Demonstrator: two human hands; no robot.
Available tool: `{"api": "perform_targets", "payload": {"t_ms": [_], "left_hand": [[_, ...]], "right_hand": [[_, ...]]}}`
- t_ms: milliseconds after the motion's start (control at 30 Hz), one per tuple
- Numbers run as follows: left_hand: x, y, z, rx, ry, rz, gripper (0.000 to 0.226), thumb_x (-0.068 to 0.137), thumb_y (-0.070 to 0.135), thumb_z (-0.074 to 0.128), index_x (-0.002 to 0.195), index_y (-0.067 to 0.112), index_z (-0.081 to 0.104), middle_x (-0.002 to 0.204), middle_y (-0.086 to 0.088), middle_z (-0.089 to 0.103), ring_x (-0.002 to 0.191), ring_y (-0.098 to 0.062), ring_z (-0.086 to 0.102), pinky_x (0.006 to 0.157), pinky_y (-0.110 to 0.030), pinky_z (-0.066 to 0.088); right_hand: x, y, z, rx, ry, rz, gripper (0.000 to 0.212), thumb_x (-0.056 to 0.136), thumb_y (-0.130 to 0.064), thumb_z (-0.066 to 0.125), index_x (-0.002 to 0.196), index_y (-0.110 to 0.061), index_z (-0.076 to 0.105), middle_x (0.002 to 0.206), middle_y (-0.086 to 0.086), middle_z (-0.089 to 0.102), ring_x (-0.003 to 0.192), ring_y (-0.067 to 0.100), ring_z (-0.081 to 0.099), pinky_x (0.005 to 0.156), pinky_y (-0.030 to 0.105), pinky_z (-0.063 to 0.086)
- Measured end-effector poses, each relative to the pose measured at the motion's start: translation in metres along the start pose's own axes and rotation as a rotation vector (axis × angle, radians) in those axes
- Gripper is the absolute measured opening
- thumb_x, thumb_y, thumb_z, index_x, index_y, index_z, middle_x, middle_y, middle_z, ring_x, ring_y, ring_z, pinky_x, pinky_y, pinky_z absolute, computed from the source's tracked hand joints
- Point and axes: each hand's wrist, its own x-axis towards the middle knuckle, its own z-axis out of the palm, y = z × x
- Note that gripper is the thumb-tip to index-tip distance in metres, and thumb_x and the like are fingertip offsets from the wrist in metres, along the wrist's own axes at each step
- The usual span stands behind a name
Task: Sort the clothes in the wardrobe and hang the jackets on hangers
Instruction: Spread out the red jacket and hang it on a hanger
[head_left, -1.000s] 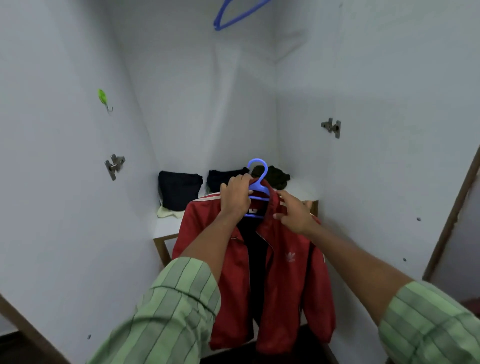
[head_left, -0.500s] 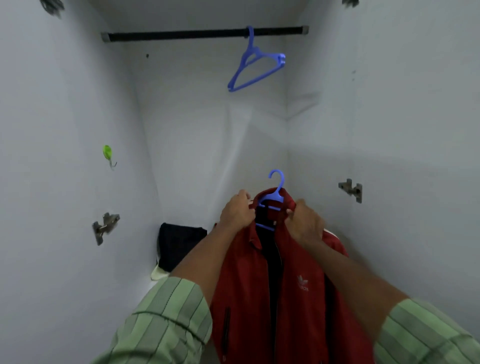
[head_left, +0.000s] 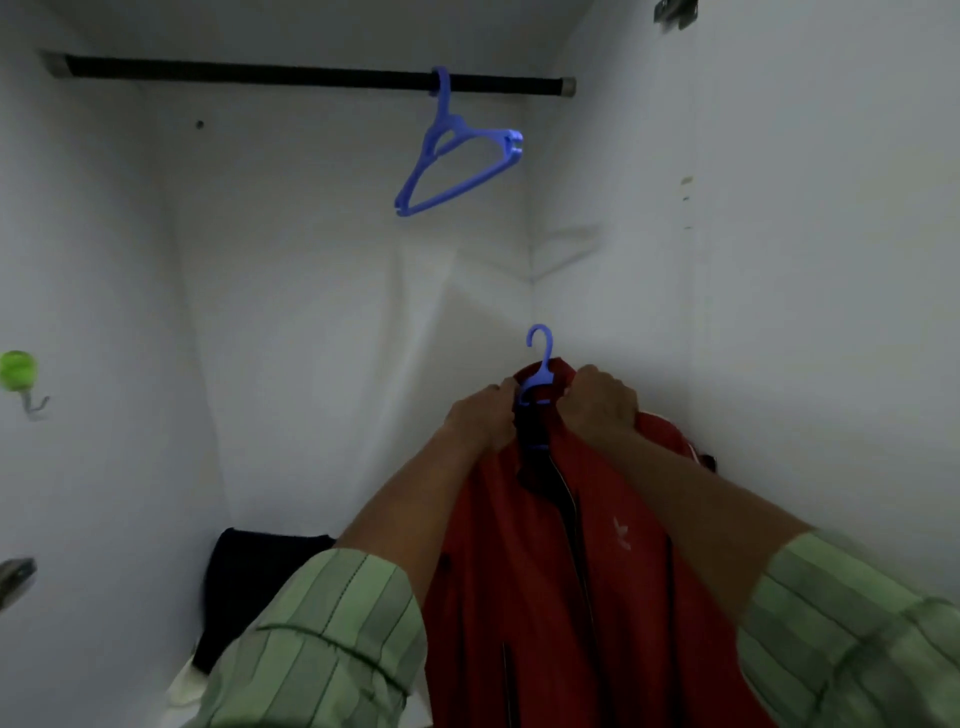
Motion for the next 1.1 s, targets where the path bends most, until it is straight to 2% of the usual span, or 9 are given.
{"api": "perform_targets", "payload": {"t_ms": [100,200,533,700,833,933,1033,1100], "left_hand": [[0.045,0.0,-0.004,-0.037,0.024,0.032,0.057,0.093,0.021,0.054,0.146,0.016,0.033,0.13,-0.014,0.056,0.112,-0.037,0.061,0.09,-0.046,0.051],[0.091,-0.007,-0.008,-0.082,0.072,0.085,0.053,0.093,0.023,0.055,0.141,0.018,0.032,0.126,-0.013,0.056,0.106,-0.036,0.061,0.087,-0.051,0.053],[0.223,-0.023,-0.037,-0.176,0.219,0.284,0.068,0.095,0.03,0.062,0.152,0.018,0.027,0.14,-0.015,0.046,0.124,-0.034,0.054,0.097,-0.053,0.051],[0.281,-0.022,-0.063,-0.288,0.348,0.381,0.069,0.095,0.035,0.062,0.153,0.016,0.029,0.15,-0.017,0.041,0.133,-0.038,0.049,0.106,-0.052,0.046],[0.313,-0.005,-0.083,-0.388,0.381,0.409,0.077,0.099,0.047,0.054,0.16,0.021,0.014,0.156,-0.02,0.033,0.139,-0.039,0.041,0.111,-0.055,0.041],[0.334,0.007,-0.101,-0.421,0.417,0.403,0.078,0.1,0.044,0.051,0.161,0.024,0.007,0.157,-0.02,0.027,0.139,-0.041,0.039,0.111,-0.055,0.04],[0.352,0.01,-0.119,-0.429,0.511,0.449,0.079,0.099,0.04,0.053,0.162,0.026,0.008,0.162,-0.014,0.024,0.145,-0.036,0.032,0.114,-0.054,0.036],[0.363,0.01,-0.132,-0.432,0.588,0.512,0.077,0.1,0.036,0.056,0.162,0.025,0.012,0.166,-0.009,0.019,0.148,-0.029,0.026,0.118,-0.048,0.032]], "right_hand": [[0.042,-0.007,-0.007,-0.03,0.041,-0.004,0.029,0.096,-0.028,0.061,0.113,-0.006,0.059,0.113,0.012,0.068,0.102,0.03,0.067,0.078,0.034,0.045],[0.084,-0.016,-0.012,-0.066,0.105,-0.011,0.025,0.095,-0.028,0.062,0.109,-0.007,0.061,0.109,0.01,0.069,0.098,0.028,0.067,0.074,0.032,0.041],[0.2,-0.051,-0.038,-0.129,0.35,0.088,0.023,0.099,-0.029,0.057,0.109,-0.009,0.061,0.109,0.009,0.071,0.099,0.028,0.069,0.074,0.032,0.04],[0.25,-0.078,-0.059,-0.1,0.52,0.124,0.02,0.098,-0.023,0.055,0.11,-0.008,0.058,0.111,0.01,0.07,0.101,0.029,0.068,0.077,0.035,0.042],[0.28,-0.1,-0.081,-0.091,0.621,0.108,0.023,0.097,-0.026,0.056,0.112,-0.008,0.056,0.11,0.01,0.069,0.099,0.03,0.068,0.075,0.034,0.038],[0.301,-0.111,-0.097,-0.091,0.683,0.095,0.026,0.096,-0.027,0.058,0.113,-0.007,0.056,0.11,0.009,0.068,0.099,0.029,0.067,0.075,0.034,0.037],[0.32,-0.119,-0.111,-0.121,0.735,0.071,0.025,0.097,-0.025,0.059,0.113,-0.006,0.056,0.111,0.009,0.068,0.099,0.028,0.068,0.075,0.034,0.039],[0.329,-0.123,-0.122,-0.13,0.745,0.061,0.026,0.098,-0.025,0.06,0.115,-0.006,0.057,0.114,0.01,0.068,0.101,0.028,0.067,0.077,0.035,0.042]]}}
